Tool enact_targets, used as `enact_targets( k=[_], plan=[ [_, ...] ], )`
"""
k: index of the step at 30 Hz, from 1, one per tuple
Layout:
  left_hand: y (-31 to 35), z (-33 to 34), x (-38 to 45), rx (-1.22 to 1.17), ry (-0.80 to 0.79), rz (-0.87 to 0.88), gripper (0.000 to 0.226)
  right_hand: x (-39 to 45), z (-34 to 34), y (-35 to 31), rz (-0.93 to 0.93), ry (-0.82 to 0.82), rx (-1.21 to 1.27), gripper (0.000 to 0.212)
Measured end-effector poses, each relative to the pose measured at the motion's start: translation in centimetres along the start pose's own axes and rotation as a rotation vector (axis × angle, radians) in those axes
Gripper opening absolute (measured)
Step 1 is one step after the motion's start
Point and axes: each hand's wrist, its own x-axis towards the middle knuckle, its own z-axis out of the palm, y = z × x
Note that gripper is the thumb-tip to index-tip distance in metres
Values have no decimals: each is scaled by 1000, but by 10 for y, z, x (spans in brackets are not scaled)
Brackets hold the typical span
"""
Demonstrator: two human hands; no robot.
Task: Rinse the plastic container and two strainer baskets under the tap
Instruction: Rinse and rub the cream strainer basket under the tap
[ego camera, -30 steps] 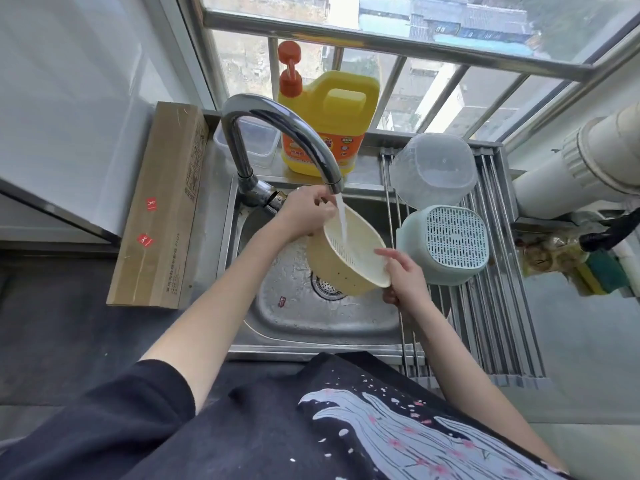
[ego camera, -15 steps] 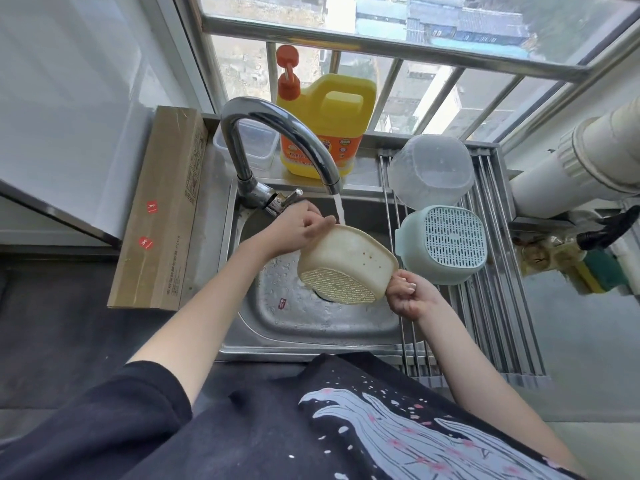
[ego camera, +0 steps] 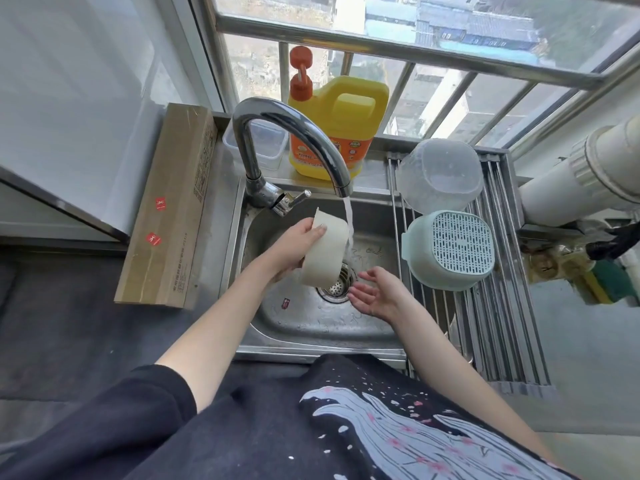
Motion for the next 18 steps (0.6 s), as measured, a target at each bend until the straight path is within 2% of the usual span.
enact_targets(
  k=[2,5,7,11,14,18],
  plan=[
    [6,9,-4,-163,-66,-47,19,0,-2,7,-5,-15,-10,23],
    [10,18,-6,-274,-122,-68,19,-2,-5,9,-50,-45,-64,28],
    [9,20,-7,-321,-152,-81,21,-4,-7,7,-35,-90,-75,42],
    [5,19,-15,-367,-231,-102,35,-5,-7,-1,58,-292,1,68],
    [-5,15,-21,-386,-333,-103,41,-1,0,-6,41,-346,-42,84],
    [-17,8,-31,-396,-404,-124,47,5,2,-3,-23,-396,-35,79]
  ],
)
